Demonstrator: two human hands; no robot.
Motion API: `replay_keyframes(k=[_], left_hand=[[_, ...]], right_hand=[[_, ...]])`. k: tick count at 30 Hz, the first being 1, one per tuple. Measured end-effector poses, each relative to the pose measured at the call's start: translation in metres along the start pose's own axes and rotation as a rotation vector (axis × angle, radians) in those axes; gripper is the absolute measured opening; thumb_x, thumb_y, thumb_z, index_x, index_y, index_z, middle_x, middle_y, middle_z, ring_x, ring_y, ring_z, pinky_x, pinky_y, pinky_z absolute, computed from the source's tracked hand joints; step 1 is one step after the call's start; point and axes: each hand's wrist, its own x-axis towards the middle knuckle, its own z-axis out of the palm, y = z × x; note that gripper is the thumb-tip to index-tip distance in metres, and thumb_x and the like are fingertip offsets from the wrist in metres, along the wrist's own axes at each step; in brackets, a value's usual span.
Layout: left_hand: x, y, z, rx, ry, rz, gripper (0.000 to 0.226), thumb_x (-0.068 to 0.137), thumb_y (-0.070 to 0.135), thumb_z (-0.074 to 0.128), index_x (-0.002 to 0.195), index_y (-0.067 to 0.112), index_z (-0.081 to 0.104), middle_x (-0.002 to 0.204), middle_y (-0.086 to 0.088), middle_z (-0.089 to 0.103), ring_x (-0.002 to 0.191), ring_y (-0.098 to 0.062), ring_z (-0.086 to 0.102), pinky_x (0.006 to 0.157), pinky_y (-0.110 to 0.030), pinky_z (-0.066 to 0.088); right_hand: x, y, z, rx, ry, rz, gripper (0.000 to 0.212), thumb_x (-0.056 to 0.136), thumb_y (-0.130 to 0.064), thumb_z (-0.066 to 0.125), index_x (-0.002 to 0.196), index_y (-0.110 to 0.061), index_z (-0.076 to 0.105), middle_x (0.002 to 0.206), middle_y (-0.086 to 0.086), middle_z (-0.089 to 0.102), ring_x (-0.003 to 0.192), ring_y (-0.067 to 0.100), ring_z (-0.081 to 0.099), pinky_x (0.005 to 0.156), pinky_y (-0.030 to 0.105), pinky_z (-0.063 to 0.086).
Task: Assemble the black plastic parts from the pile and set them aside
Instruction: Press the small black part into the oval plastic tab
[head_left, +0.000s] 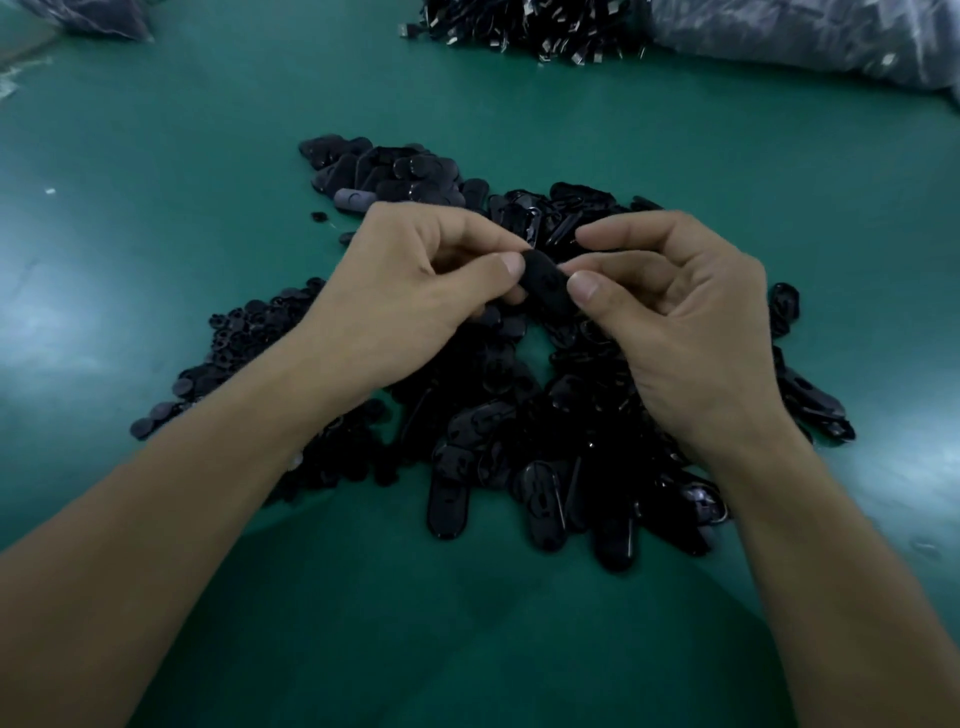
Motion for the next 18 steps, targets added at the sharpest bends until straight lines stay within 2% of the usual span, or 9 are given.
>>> replay_keyframes(k=[2,8,12,15,18], left_hand=[[0.001,0.001,-0.001,-0.056,-0.007,-0.036,0.017,0.095,0.011,0.066,0.086,0.023,0.074,0.069,0.009,0.073,0.056,0.005,0.057,0.054,-0.007,0.043],[0.003,-0.002,-0.003,-0.178,-0.031,-0.11,0.012,0.092,0.011,0.068,0.084,0.02,0.071,0.072,0.0,0.075,0.056,-0.003,0.056,0.053,-0.014,0.045],[0.004,-0.005,-0.002,-0.168,-0.075,-0.103,0.014,0.091,0.012,0.07,0.097,0.024,0.072,0.068,0.004,0.073,0.069,-0.013,0.061,0.056,-0.015,0.046],[0.003,-0.006,-0.001,-0.131,-0.073,-0.061,0.013,0.091,0.016,0.071,0.095,0.027,0.077,0.071,0.004,0.073,0.065,-0.003,0.059,0.057,-0.014,0.046],[0.006,-0.008,-0.002,-0.108,0.075,-0.048,0.011,0.09,0.013,0.071,0.089,0.023,0.074,0.07,0.007,0.074,0.057,0.004,0.058,0.056,-0.01,0.045]], right_hand=[[0.0,-0.001,0.001,0.048,0.009,-0.008,0.027,0.088,0.0,0.071,0.098,-0.025,0.067,0.087,-0.005,0.077,0.085,0.008,0.073,0.076,0.018,0.054],[0.001,-0.002,0.002,0.144,0.065,0.001,0.024,0.086,0.0,0.073,0.094,-0.022,0.068,0.088,-0.002,0.078,0.082,0.007,0.071,0.072,0.017,0.053],[0.0,-0.001,0.004,0.142,0.085,-0.007,0.024,0.085,0.001,0.074,0.091,-0.022,0.068,0.086,-0.002,0.077,0.079,0.008,0.071,0.072,0.017,0.053],[-0.001,0.0,0.007,0.064,0.103,-0.029,0.021,0.087,-0.004,0.074,0.093,-0.023,0.069,0.088,-0.002,0.076,0.082,0.009,0.072,0.074,0.02,0.054],[-0.004,0.001,0.01,-0.18,0.093,-0.044,0.014,0.091,-0.014,0.072,0.099,-0.025,0.069,0.09,-0.011,0.072,0.086,0.004,0.069,0.077,0.016,0.053]])
